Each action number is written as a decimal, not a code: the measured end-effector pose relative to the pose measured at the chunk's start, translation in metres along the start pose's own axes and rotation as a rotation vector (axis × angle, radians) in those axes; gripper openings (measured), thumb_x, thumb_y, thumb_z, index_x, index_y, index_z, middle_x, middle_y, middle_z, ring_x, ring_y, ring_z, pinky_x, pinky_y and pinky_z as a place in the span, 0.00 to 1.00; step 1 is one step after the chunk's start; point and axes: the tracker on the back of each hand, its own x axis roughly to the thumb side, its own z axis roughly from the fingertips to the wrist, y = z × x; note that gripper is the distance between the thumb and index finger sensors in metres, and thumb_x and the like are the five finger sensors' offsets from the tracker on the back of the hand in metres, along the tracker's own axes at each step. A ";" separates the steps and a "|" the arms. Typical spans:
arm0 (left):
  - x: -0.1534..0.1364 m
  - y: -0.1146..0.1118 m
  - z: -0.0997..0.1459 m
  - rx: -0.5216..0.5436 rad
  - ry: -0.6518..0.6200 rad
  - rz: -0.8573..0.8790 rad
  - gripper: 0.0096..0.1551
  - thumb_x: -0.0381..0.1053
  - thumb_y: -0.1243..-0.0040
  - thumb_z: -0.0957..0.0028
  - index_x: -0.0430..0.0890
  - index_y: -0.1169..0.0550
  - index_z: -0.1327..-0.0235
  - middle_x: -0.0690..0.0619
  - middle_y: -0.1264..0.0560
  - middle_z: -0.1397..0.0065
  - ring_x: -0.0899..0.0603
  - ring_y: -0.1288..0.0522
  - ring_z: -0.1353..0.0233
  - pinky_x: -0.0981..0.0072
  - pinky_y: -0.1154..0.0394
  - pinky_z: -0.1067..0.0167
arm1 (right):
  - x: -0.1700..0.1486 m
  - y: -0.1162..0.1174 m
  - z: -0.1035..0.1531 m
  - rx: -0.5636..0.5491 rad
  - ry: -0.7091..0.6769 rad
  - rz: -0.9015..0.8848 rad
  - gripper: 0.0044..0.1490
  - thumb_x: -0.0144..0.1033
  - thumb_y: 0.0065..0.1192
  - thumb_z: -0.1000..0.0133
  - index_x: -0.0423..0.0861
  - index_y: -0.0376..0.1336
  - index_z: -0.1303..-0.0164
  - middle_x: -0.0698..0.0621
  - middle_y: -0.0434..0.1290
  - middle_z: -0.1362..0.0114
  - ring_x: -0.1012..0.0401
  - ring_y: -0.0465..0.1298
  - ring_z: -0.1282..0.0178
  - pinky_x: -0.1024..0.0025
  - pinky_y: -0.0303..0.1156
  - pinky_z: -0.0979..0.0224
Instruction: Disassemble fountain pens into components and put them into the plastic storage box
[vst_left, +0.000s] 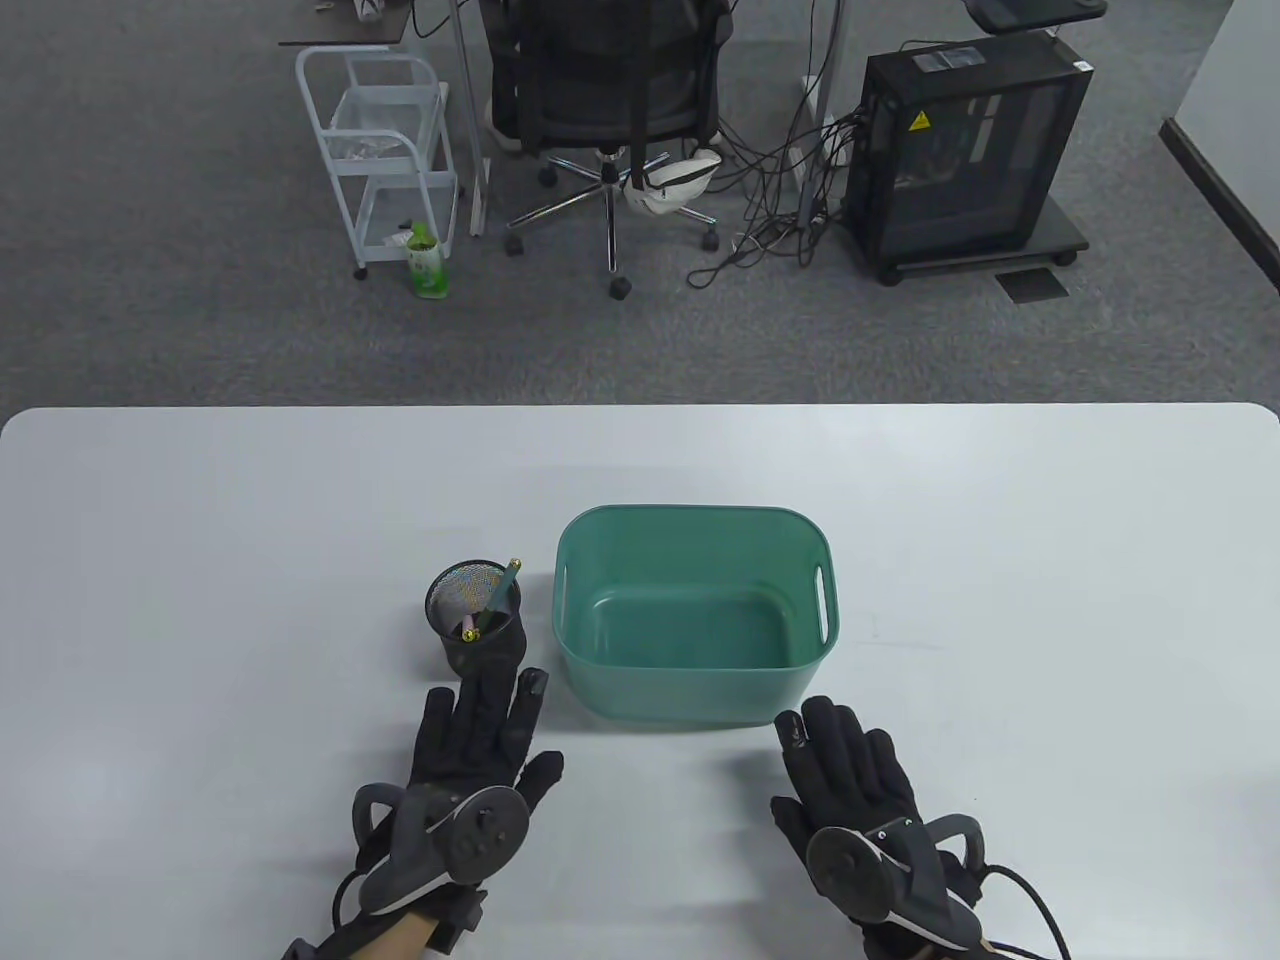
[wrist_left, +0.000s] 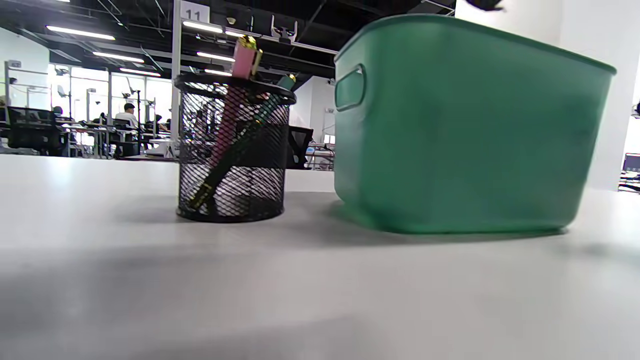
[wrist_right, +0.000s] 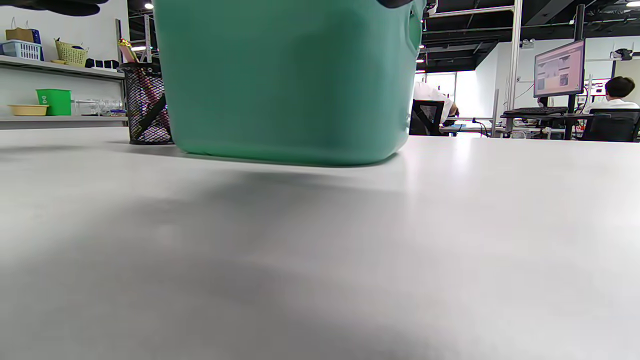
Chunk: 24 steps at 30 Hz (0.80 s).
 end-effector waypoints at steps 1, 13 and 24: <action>-0.003 0.001 -0.002 -0.002 0.007 -0.012 0.43 0.63 0.63 0.29 0.45 0.53 0.05 0.39 0.57 0.06 0.35 0.55 0.08 0.39 0.62 0.15 | 0.000 0.000 0.000 0.000 -0.001 -0.001 0.46 0.53 0.40 0.37 0.45 0.42 0.10 0.42 0.39 0.10 0.46 0.49 0.12 0.49 0.45 0.14; -0.048 0.010 -0.042 -0.014 0.105 -0.044 0.43 0.62 0.46 0.33 0.49 0.43 0.08 0.45 0.46 0.06 0.41 0.44 0.10 0.39 0.58 0.14 | 0.001 0.000 0.001 0.001 -0.005 -0.004 0.45 0.53 0.40 0.37 0.46 0.43 0.10 0.42 0.40 0.10 0.46 0.50 0.12 0.49 0.46 0.14; -0.056 0.010 -0.066 -0.052 0.163 -0.123 0.32 0.59 0.44 0.32 0.50 0.30 0.15 0.47 0.31 0.13 0.42 0.34 0.17 0.40 0.54 0.14 | 0.001 0.000 0.002 0.005 -0.009 -0.006 0.45 0.53 0.40 0.37 0.46 0.43 0.10 0.42 0.40 0.10 0.46 0.50 0.12 0.49 0.46 0.14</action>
